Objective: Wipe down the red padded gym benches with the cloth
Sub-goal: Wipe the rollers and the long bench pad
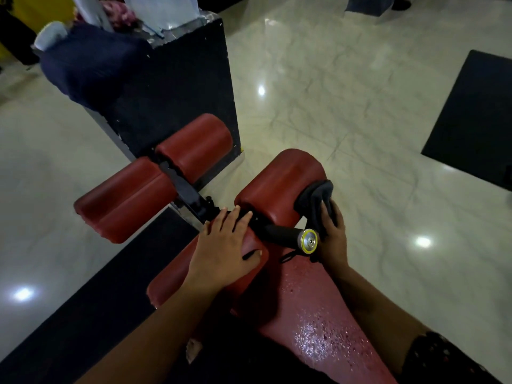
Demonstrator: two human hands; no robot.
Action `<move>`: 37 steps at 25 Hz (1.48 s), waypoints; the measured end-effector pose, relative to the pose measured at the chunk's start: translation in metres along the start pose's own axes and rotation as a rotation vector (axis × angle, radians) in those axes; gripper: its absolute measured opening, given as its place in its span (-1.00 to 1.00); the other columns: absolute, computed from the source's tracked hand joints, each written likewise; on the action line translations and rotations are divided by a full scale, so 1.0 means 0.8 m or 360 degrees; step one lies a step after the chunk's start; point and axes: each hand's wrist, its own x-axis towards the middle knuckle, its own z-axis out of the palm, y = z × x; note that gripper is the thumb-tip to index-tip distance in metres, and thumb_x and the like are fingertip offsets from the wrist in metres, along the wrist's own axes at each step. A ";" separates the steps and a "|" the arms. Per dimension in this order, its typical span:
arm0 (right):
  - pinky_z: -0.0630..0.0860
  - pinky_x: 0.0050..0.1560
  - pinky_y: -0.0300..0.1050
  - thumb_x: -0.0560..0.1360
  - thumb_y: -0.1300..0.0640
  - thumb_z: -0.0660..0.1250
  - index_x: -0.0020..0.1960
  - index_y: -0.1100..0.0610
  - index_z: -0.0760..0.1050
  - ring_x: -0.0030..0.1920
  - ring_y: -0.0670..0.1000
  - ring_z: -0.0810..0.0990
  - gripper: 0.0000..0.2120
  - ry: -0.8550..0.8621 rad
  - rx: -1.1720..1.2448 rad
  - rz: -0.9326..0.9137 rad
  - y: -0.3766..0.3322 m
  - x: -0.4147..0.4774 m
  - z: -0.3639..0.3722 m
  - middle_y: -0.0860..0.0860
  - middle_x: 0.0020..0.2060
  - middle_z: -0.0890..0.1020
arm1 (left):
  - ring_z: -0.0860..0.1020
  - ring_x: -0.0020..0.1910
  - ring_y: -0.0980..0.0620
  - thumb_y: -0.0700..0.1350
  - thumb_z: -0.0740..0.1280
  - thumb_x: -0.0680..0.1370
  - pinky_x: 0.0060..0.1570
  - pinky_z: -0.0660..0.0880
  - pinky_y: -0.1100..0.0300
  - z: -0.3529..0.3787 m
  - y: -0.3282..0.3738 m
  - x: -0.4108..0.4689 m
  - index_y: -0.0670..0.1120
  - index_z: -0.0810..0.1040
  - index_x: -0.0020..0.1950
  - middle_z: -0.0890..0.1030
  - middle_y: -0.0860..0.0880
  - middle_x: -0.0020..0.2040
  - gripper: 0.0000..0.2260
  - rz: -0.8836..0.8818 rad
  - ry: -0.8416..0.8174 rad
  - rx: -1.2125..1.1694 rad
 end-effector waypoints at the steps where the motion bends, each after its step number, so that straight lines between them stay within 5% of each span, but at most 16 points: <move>1: 0.38 0.34 0.21 0.41 0.27 0.27 0.49 0.17 0.28 0.41 0.17 0.29 -0.36 -0.0018 0.0050 0.0056 -0.002 0.004 0.000 0.20 0.46 0.27 | -0.11 0.59 -0.05 0.44 -0.19 0.35 0.52 -0.02 -0.14 -0.001 0.001 0.000 0.11 -0.06 0.61 -0.05 0.01 0.63 -0.14 0.0001 -0.0007 -0.0003; 6: 0.46 0.24 0.11 0.41 0.23 0.31 0.45 0.05 0.40 0.27 0.31 0.45 -0.40 -0.0072 -0.0312 -0.0249 -0.055 0.100 -0.029 0.22 0.39 0.40 | -0.10 0.59 -0.05 0.44 -0.20 0.35 0.52 -0.04 -0.14 -0.008 0.002 -0.001 0.11 -0.02 0.61 -0.03 0.00 0.62 -0.14 0.0018 -0.0033 -0.0050; 9: 0.48 0.04 0.08 0.52 0.03 0.29 0.47 -0.20 0.30 0.20 0.25 0.44 -0.46 -0.0682 -0.1035 -0.0440 -0.128 0.189 -0.038 0.02 0.40 0.38 | -0.11 0.59 -0.05 0.43 -0.14 0.38 0.51 -0.05 -0.15 -0.004 -0.003 0.001 0.12 -0.03 0.60 -0.02 0.00 0.62 -0.17 0.0020 -0.0038 -0.0080; 12: 0.42 -0.03 0.05 0.56 -0.05 0.21 0.46 -0.23 0.26 0.21 0.18 0.43 -0.52 -0.1051 -0.1434 -0.0717 -0.179 0.234 -0.006 -0.02 0.29 0.43 | -0.07 0.59 -0.07 0.42 -0.06 0.46 0.51 0.01 -0.16 0.001 -0.009 0.002 0.10 -0.02 0.61 0.01 -0.02 0.62 -0.23 0.0066 -0.0028 -0.0003; 16: 0.40 0.10 0.21 0.55 -0.13 0.15 0.42 -0.24 0.30 0.30 0.23 0.33 -0.56 -0.1002 -0.1646 -0.0673 -0.181 0.243 0.034 -0.01 0.27 0.44 | -0.02 0.59 -0.09 0.36 0.10 0.52 0.50 0.06 -0.15 0.002 -0.010 0.002 0.09 -0.01 0.61 0.05 -0.03 0.62 -0.26 0.0095 0.0003 0.0008; 21: 0.48 0.04 0.14 0.50 -0.06 0.26 0.50 -0.19 0.19 0.15 0.29 0.46 -0.41 -0.0818 -0.1079 -0.0265 -0.134 0.230 -0.012 0.08 0.31 0.38 | -0.09 0.59 -0.03 0.45 -0.11 0.42 0.51 -0.03 -0.14 0.001 -0.011 0.002 0.14 -0.04 0.60 -0.01 0.03 0.62 -0.20 0.0043 -0.0046 -0.0077; 25: 0.50 0.13 0.09 0.40 0.15 0.40 0.47 -0.01 0.35 0.13 0.34 0.51 -0.35 -0.0475 -0.0619 -0.0256 -0.075 0.168 -0.049 0.19 0.38 0.36 | -0.12 0.59 -0.03 0.43 -0.12 0.38 0.50 -0.08 -0.18 -0.004 -0.006 0.001 0.14 -0.03 0.60 -0.03 0.03 0.62 -0.18 0.0011 -0.0043 -0.0100; 29: 0.31 0.29 -0.21 0.33 0.14 0.29 0.48 0.09 0.34 0.34 0.13 0.38 -0.30 -0.0138 -0.0070 0.0138 -0.041 0.086 -0.033 0.19 0.41 0.31 | -0.18 0.59 -0.08 0.45 -0.16 0.35 0.50 -0.09 -0.19 -0.007 -0.002 0.001 0.15 -0.05 0.60 -0.09 0.04 0.62 -0.16 -0.0001 -0.0065 -0.0081; 31: 0.24 0.23 -0.37 0.36 0.14 0.26 0.50 0.10 0.29 0.30 -0.02 0.36 -0.30 -0.0001 0.0178 0.0413 -0.045 0.059 -0.020 0.15 0.39 0.34 | -0.15 0.59 -0.09 0.45 -0.13 0.37 0.50 -0.06 -0.18 -0.007 -0.002 0.000 0.14 -0.04 0.60 -0.08 0.03 0.63 -0.16 0.0001 -0.0069 -0.0084; 34: 0.38 0.21 -0.24 0.47 0.27 0.27 0.48 0.09 0.32 0.20 -0.02 0.50 -0.42 0.0133 0.0621 0.0829 -0.024 0.049 -0.003 0.01 0.23 0.51 | -0.12 0.59 -0.09 0.44 -0.10 0.39 0.50 -0.03 -0.15 -0.006 -0.003 0.000 0.13 -0.03 0.60 -0.06 0.04 0.62 -0.18 0.0006 -0.0067 -0.0055; 37: 0.51 0.15 -0.11 0.54 0.36 0.22 0.43 0.13 0.39 0.18 0.10 0.57 -0.53 0.0082 0.0951 0.1122 -0.005 0.071 -0.013 0.07 0.18 0.57 | -0.10 0.59 -0.08 0.44 -0.12 0.38 0.50 -0.02 -0.16 -0.006 -0.003 0.000 0.13 0.00 0.60 -0.03 0.04 0.62 -0.18 0.0010 -0.0054 -0.0078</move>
